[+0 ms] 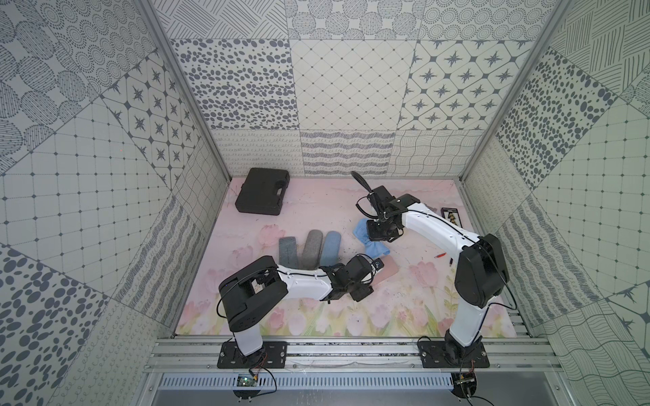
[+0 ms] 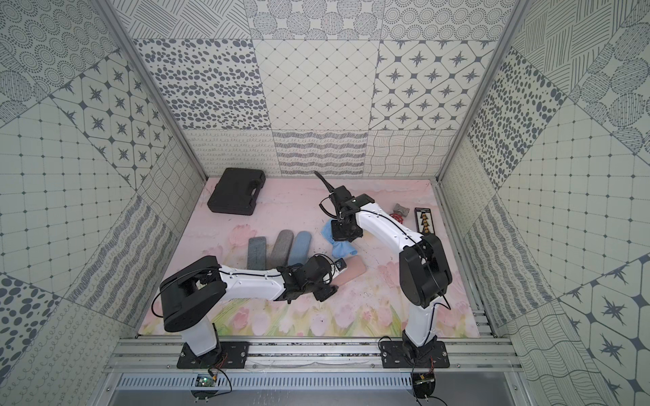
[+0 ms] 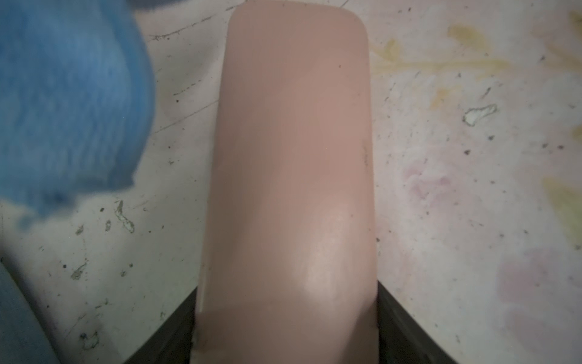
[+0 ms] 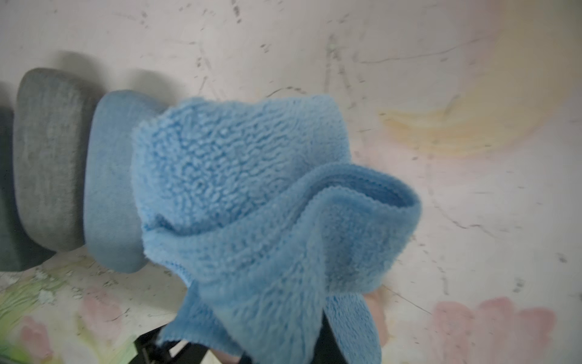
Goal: Wipe the eyeglass case
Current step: Wipe the dirt from the eyeglass case.
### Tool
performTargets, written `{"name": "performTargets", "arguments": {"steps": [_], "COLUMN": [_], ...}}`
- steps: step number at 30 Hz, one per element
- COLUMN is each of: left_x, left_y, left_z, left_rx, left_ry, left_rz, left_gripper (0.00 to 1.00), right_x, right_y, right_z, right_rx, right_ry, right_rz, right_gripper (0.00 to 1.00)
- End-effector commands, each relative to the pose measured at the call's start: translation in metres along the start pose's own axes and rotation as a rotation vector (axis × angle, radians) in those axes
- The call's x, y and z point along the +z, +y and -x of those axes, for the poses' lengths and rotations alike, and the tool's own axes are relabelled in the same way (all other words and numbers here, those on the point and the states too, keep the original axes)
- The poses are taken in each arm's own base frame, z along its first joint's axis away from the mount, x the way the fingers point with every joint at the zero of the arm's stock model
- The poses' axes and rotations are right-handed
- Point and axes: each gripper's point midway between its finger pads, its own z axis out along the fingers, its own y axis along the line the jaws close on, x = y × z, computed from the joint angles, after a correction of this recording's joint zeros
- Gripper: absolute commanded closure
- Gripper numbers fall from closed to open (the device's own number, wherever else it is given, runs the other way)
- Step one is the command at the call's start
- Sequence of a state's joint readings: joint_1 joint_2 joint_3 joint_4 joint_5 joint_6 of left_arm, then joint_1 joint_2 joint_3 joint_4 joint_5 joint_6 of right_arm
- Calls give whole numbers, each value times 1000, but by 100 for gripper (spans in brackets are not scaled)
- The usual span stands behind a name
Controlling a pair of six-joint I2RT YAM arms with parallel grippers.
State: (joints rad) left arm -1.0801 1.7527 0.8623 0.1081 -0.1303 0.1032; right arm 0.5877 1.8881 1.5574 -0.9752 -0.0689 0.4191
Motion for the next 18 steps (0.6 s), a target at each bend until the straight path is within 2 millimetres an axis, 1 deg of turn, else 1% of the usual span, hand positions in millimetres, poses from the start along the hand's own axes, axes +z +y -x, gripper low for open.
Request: {"name": "performTargets", "arguments": {"steps": [1, 3, 4, 6, 9, 11, 13, 14, 15, 16, 18], "left_x": [-3, -3, -4, -2, 0, 1, 1, 2, 2, 4, 6], "left_y": [16, 18, 18, 18, 21, 20, 19, 18, 16, 12, 6], "left_z": [-4, -4, -3, -6, -13, -17, -17, -17, -17, -16, -15], "left_rx": [39, 33, 29, 23, 16, 7, -3, -5, -6, -8, -14], "left_ry": [20, 19, 17, 26, 57, 71, 72, 73, 73, 75, 84], "left_rz": [112, 122, 125, 128, 144, 146, 136, 128, 119, 101, 65], "left_gripper": [72, 75, 76, 78, 81, 82, 83, 83, 83, 83, 83], "right_x": [25, 36, 41, 51, 57, 52, 39, 31, 24, 18, 9], "right_y": [28, 31, 27, 7, -47, -96, -132, -145, -151, -151, -142], "right_z": [-23, -39, -49, -69, -95, -106, -103, -96, -87, -77, -56], "right_rx": [67, 105, 121, 177, 314, 356, 338, 312, 296, 281, 265], "right_ry": [129, 177, 210, 274, 326, 319, 286, 257, 233, 204, 152], "right_rz": [149, 207, 219, 232, 208, 81, -70, -142, -182, -192, -157], "right_gripper": [100, 100, 100, 100, 100, 100, 100, 100, 100, 100, 100]}}
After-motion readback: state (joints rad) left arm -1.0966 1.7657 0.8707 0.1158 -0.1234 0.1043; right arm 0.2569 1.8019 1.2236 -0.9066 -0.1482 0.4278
